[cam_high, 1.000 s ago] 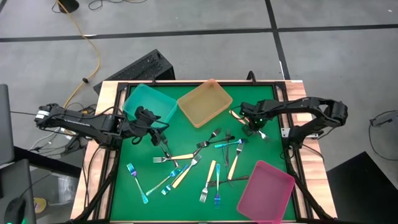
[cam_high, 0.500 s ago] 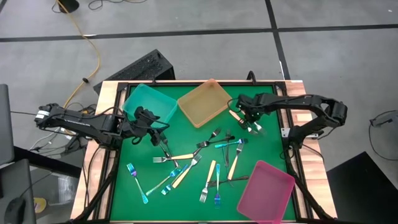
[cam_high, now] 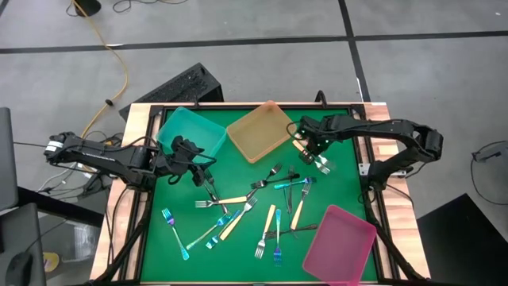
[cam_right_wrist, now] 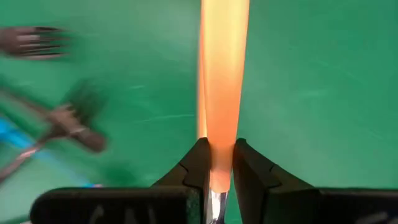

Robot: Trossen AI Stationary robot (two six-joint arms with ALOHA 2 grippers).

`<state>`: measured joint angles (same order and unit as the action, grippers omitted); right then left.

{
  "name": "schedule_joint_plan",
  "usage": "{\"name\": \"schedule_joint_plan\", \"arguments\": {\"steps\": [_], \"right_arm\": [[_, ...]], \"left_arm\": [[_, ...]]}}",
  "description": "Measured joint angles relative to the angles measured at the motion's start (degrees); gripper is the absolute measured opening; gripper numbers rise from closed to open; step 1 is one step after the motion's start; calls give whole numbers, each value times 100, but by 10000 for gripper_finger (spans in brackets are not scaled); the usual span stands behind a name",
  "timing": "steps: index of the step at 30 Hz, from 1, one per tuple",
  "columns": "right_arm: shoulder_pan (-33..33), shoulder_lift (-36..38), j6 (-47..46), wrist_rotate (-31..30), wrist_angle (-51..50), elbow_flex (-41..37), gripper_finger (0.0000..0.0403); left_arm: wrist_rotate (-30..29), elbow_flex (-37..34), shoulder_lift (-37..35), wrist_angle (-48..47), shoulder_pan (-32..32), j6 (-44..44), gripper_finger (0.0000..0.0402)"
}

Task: Sort silverware by color (type)
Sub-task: Put the yellow fork into the pink bin

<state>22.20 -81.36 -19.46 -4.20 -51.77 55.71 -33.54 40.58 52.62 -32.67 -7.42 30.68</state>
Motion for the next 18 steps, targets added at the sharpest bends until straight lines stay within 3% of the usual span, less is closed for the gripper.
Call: {"name": "schedule_joint_plan", "arguments": {"steps": [9,18], "right_arm": [[-944,2,94,1101,41,589,75],[-2471,7,243,1976,45,1370,76]], "left_arm": [[-11,0,0,0,0,20,267],[-10,0,0,0,0,24,267]]}}
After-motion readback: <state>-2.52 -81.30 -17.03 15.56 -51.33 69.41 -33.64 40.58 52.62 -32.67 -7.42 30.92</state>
